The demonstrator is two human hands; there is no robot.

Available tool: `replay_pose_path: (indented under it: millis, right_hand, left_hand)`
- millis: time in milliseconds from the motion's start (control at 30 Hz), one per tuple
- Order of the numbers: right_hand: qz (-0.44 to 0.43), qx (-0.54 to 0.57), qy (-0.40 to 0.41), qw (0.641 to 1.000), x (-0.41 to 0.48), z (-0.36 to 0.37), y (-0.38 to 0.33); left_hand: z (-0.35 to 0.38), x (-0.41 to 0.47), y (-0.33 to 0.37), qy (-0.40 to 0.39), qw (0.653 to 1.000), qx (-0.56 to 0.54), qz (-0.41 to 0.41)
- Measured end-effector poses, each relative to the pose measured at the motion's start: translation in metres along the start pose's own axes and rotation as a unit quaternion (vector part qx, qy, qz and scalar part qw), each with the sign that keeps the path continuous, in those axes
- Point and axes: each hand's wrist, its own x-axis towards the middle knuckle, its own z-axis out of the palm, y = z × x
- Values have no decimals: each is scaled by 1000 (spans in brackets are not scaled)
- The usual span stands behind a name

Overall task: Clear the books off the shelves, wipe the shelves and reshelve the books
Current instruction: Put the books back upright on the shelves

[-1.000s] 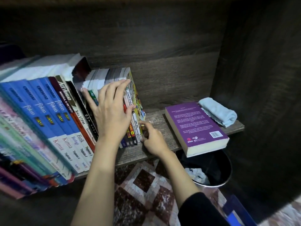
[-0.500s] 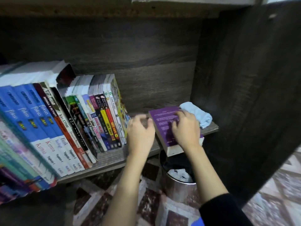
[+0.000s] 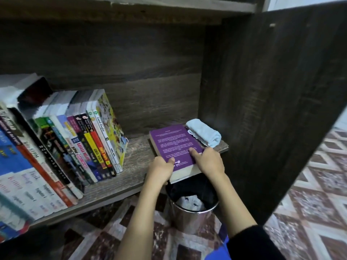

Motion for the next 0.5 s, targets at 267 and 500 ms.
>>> replay_pose_path:
  millis: [267,500]
  right_hand:
    - [60,66,-13,996,0,-2,-6]
    - [60,230,-22,971,2,-1,-5]
  left_hand:
    - [-3,-2,3,17,1000,8,7]
    - [-15,-5,7,46,998,-35,9]
